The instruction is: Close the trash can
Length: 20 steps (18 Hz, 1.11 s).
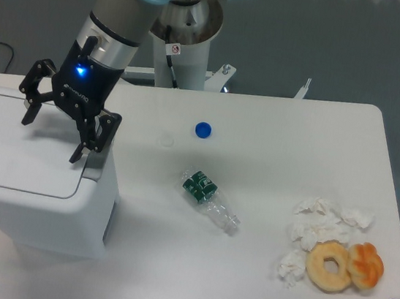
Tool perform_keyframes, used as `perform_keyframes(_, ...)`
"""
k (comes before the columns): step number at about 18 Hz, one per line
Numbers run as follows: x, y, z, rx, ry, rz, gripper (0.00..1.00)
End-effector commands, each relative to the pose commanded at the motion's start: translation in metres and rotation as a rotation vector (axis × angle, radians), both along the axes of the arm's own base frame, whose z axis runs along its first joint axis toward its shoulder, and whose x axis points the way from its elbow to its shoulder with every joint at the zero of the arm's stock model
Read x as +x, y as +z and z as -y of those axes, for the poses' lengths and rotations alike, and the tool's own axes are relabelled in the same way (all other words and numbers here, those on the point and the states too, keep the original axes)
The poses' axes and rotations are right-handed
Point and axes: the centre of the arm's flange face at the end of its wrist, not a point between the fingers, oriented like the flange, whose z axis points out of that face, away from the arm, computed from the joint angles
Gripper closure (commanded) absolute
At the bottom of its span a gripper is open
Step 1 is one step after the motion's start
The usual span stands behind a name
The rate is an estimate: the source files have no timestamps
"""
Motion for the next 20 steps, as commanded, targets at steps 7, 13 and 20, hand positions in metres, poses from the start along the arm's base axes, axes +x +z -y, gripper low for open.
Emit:
perform_keyframes(7,-0.045,0.037,0.015,0.059,0.056,-0.071,0.00)
perform_keyframes(13,-0.095,0.043,0.038,0.050,0.016,-0.269,0.00)
perform_keyframes(20,-0.160,0.042,0.080,-0.008,0.041,-0.419,0.00)
